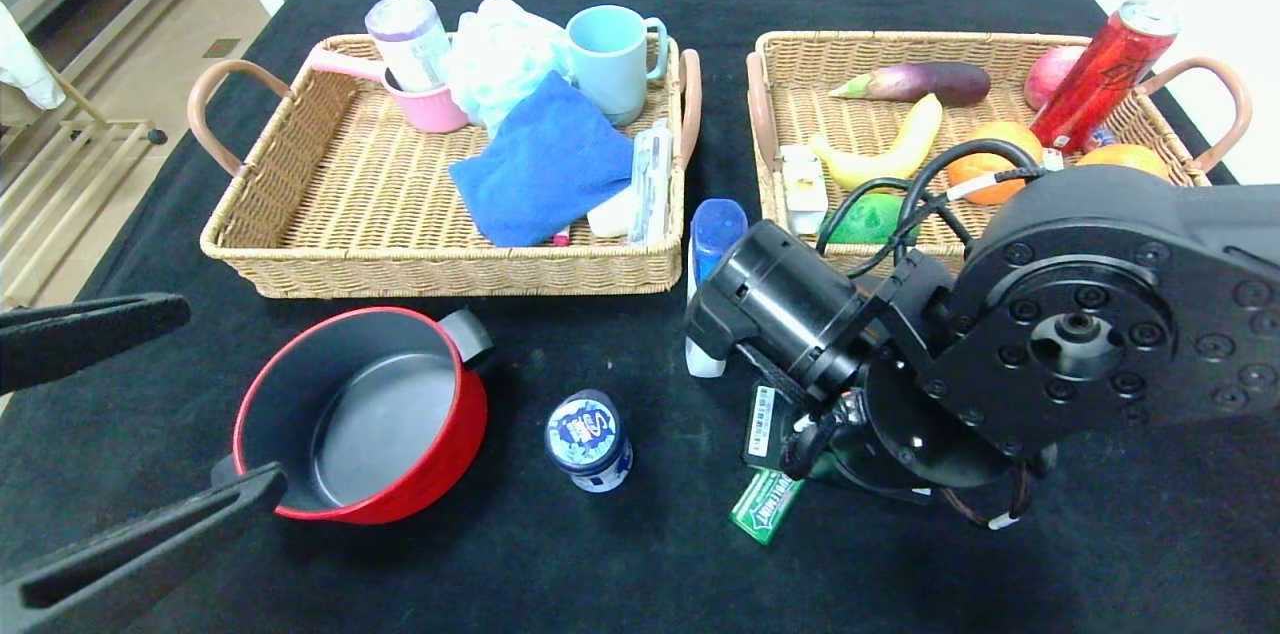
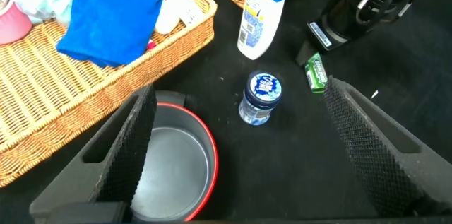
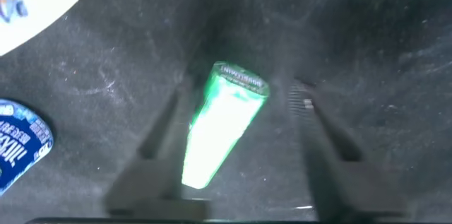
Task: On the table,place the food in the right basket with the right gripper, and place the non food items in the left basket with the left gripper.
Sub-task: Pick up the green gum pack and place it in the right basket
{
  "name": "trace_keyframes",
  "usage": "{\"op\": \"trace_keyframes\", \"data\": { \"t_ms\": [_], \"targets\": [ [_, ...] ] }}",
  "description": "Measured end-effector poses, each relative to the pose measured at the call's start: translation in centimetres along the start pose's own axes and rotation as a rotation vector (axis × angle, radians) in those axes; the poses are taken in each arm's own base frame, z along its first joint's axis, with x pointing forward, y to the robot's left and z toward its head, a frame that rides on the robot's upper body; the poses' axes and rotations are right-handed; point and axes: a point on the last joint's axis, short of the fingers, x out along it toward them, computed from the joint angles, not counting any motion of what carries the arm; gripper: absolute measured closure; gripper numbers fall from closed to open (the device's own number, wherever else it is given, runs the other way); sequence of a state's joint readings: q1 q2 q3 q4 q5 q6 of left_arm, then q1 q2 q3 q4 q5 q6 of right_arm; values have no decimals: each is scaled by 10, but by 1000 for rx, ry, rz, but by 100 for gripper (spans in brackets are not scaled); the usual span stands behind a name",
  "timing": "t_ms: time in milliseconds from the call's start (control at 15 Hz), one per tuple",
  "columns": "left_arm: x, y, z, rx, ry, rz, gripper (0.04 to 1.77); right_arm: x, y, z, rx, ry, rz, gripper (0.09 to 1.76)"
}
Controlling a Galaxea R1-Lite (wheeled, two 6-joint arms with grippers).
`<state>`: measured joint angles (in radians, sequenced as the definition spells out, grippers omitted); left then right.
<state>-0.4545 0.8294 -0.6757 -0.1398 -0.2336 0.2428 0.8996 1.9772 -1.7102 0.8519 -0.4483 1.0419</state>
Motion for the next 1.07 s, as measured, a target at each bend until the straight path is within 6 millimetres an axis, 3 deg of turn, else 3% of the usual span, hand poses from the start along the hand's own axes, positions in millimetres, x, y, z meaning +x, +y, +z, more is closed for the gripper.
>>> {"op": "trace_keyframes", "data": {
  "t_ms": [200,1067],
  "targets": [
    [0,0,0,0,2,0,9,-1,1,-1,-4,2,2,126],
    [2,0,-3,-2,16,-3,9,-5,-2,-1,-11,-7,-14,126]
  ]
}}
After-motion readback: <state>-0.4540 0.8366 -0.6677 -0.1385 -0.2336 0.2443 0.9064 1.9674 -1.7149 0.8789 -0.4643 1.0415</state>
